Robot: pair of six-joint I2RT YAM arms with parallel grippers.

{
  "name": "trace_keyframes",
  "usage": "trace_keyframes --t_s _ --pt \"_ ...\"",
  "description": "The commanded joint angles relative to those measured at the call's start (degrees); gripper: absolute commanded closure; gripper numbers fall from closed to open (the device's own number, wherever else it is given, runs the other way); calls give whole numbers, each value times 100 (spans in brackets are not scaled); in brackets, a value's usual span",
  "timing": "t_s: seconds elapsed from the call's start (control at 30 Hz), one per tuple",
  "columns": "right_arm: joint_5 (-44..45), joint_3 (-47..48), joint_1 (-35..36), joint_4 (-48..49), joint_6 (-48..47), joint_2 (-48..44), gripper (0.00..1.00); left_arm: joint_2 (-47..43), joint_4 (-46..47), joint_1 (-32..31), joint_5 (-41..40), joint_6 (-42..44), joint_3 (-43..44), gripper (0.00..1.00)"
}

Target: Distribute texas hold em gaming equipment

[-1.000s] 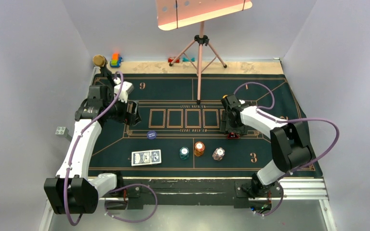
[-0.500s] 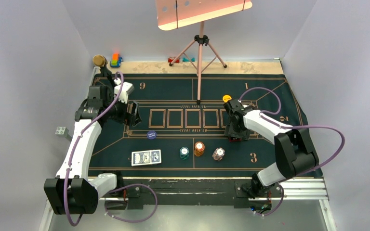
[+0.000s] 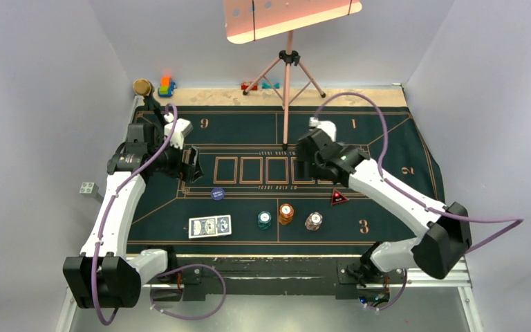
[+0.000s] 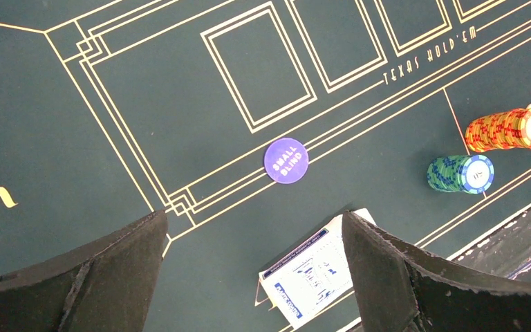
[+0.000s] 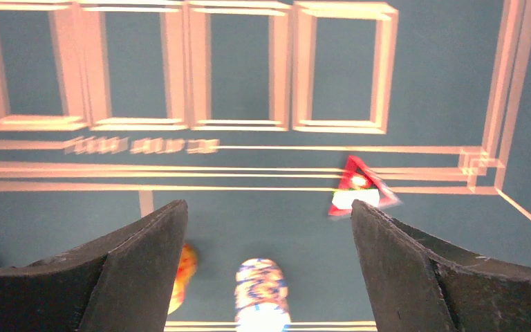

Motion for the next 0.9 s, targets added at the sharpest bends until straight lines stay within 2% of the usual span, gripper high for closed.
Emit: trace_keyframes --t_s 0.0,0.2,0.43,0.6,0.87 --pt "124 548 1170 476 -717 -140 7 -152 -77 35 58 -52 258 0" --pt "-805 351 2242 1639 -1688 -27 2 -234 3 35 -42 -67 113 0" --pt "-1844 245 2532 1933 -2073 749 3 -192 77 35 21 -64 -5 0" --pt "-1882 231 2669 1890 -2184 1217 9 -189 99 30 76 -22 -69 0" --pt "-1881 140 2744 1971 -2263 1480 12 -194 142 35 75 -22 -79 1"
